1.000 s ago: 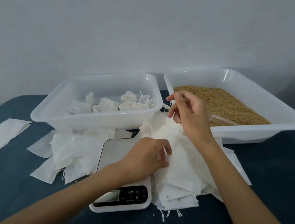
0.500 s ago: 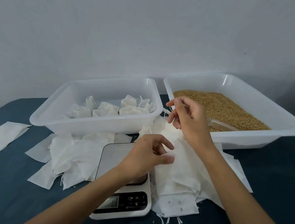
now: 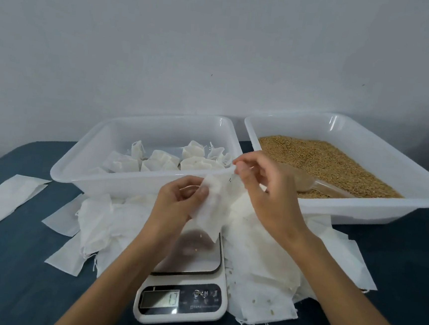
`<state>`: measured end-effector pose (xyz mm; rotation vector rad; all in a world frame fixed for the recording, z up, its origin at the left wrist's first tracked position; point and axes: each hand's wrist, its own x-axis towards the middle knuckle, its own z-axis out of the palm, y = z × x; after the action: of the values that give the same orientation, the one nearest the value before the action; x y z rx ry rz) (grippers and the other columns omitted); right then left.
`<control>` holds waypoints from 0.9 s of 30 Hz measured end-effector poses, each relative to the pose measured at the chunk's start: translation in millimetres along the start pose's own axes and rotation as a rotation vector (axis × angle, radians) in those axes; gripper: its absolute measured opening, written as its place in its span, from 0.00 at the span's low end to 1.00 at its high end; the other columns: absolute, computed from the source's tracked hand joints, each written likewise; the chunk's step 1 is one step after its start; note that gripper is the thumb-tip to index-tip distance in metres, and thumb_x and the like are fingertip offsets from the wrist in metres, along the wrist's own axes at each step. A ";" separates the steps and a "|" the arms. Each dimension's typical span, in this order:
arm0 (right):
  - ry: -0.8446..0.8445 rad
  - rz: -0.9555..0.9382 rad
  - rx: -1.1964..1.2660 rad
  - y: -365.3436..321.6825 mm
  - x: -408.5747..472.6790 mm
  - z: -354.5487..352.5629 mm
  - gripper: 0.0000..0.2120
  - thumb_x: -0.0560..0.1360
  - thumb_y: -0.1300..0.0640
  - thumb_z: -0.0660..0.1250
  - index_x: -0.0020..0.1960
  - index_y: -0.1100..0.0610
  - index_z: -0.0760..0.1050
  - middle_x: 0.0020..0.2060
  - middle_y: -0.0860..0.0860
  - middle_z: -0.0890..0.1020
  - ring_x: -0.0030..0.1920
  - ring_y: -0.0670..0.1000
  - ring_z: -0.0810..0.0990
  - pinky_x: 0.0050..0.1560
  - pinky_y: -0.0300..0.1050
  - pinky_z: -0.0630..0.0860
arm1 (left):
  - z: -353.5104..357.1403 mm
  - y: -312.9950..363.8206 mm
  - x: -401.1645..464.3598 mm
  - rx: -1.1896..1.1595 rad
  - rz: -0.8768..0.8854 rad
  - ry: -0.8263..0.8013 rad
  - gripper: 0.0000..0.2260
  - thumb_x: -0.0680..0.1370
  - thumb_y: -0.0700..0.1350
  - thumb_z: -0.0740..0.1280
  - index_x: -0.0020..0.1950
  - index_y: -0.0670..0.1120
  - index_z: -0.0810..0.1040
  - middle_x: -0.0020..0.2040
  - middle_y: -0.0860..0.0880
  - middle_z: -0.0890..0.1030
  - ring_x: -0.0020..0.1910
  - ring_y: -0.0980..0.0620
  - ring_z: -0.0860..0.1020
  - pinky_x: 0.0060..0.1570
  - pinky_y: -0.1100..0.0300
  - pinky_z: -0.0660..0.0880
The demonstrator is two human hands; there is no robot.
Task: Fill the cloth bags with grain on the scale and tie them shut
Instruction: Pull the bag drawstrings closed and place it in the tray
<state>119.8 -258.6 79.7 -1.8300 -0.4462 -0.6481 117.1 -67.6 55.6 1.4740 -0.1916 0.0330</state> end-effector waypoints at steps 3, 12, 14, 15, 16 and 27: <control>-0.103 0.078 -0.044 3.1 -6.9 12.4 0.08 0.81 0.51 0.67 0.58 0.51 0.79 0.50 0.41 0.81 0.48 0.46 0.81 0.46 0.39 0.79 | -6.0 -0.9 1.8 -0.315 -0.082 0.003 0.07 0.79 0.38 0.69 0.53 0.45 0.86 0.49 0.44 0.87 0.45 0.51 0.85 0.47 0.60 0.82; -0.308 0.614 0.533 9.4 -10.6 21.7 0.03 0.79 0.66 0.68 0.52 0.63 0.80 0.39 0.56 0.85 0.39 0.53 0.84 0.45 0.46 0.83 | -21.5 -1.8 7.4 -0.389 -0.099 0.109 0.12 0.82 0.30 0.62 0.58 0.44 0.79 0.48 0.45 0.86 0.46 0.49 0.83 0.45 0.57 0.82; -0.291 0.583 0.558 9.2 -8.2 19.2 0.02 0.79 0.66 0.68 0.50 0.63 0.80 0.39 0.57 0.83 0.38 0.53 0.83 0.43 0.45 0.82 | -21.8 -4.1 4.8 -0.169 -0.047 0.206 0.11 0.82 0.31 0.64 0.56 0.45 0.79 0.49 0.44 0.86 0.46 0.47 0.81 0.44 0.55 0.77; -0.283 0.570 0.566 8.9 -7.4 19.0 0.03 0.79 0.66 0.67 0.50 0.63 0.79 0.40 0.57 0.83 0.39 0.53 0.82 0.43 0.45 0.82 | -20.8 -5.2 4.0 -0.068 -0.015 0.250 0.10 0.82 0.31 0.65 0.57 0.46 0.79 0.50 0.43 0.86 0.46 0.45 0.80 0.45 0.54 0.76; -0.274 0.557 0.567 8.7 -7.4 19.5 0.03 0.80 0.66 0.66 0.51 0.64 0.79 0.41 0.57 0.83 0.41 0.53 0.82 0.44 0.45 0.81 | -19.7 -6.0 3.6 0.022 0.027 0.288 0.11 0.81 0.32 0.66 0.58 0.46 0.78 0.52 0.43 0.86 0.48 0.45 0.81 0.46 0.56 0.76; -0.149 0.613 0.758 7.8 -7.8 21.2 0.05 0.82 0.64 0.63 0.51 0.61 0.77 0.39 0.56 0.84 0.38 0.54 0.85 0.39 0.45 0.82 | -1.9 -2.6 -12.2 0.457 0.400 0.207 0.12 0.78 0.50 0.75 0.39 0.47 0.77 0.33 0.49 0.77 0.33 0.54 0.72 0.36 0.62 0.70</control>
<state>122.9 -241.1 63.6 -1.1815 -0.1632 0.0914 105.6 -64.8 51.1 1.8515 -0.3219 0.5835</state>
